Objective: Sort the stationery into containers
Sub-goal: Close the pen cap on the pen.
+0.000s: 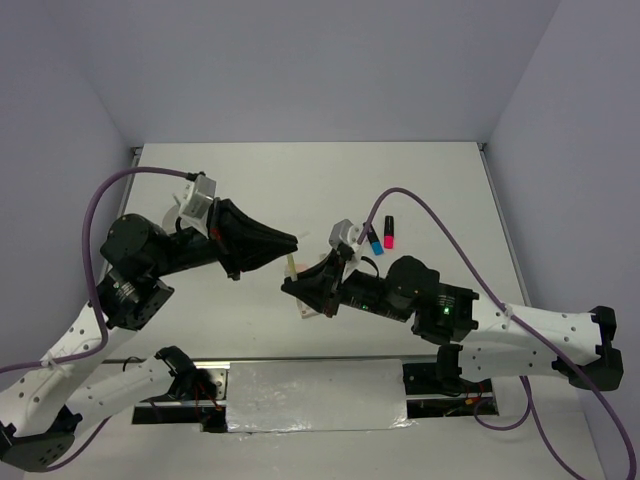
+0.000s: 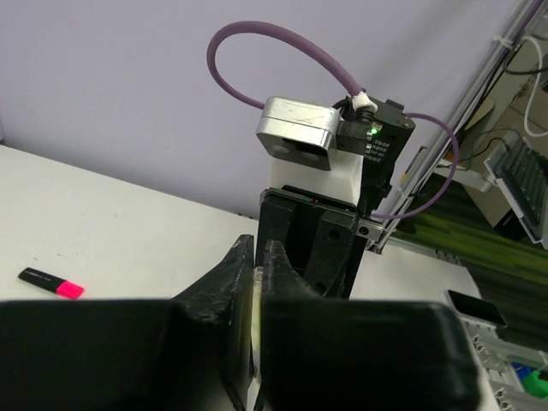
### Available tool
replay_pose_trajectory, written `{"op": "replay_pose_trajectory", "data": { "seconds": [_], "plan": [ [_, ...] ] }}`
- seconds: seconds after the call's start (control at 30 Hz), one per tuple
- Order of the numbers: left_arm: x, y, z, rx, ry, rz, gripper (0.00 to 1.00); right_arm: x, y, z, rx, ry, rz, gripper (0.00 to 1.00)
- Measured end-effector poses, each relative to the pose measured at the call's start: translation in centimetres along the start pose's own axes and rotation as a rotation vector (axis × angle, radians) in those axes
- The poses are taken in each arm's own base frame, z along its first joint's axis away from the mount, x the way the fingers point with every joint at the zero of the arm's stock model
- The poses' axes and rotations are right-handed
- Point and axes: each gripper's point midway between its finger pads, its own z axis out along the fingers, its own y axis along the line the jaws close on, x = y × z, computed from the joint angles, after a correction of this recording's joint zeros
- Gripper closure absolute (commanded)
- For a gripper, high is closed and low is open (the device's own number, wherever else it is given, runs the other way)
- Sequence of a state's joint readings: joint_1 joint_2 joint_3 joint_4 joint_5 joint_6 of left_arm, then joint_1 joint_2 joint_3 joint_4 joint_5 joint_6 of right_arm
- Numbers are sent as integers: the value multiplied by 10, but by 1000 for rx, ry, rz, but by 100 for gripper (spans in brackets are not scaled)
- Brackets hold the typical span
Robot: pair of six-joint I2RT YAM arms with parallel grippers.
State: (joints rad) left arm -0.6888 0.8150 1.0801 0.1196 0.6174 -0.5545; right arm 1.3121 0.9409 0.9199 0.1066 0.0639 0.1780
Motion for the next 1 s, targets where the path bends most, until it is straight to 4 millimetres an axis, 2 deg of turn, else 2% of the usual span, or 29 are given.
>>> {"op": "replay_pose_trajectory", "data": {
  "seconds": [0.07,0.4,0.7,1.0],
  "plan": [
    [2,0,0,4,5,2,100,2,-3,1,14,10,-2,100],
    [5,7,-4,-11,-46,35,100,0,-14,13,81,80,-63,100],
    [17,21,-14,-67,-115,55,100,10,-32,9,136,147,-106,100],
    [21,29,-16,-88,-152,67,100,12,-39,9,173,155,-114,100]
  ]
}}
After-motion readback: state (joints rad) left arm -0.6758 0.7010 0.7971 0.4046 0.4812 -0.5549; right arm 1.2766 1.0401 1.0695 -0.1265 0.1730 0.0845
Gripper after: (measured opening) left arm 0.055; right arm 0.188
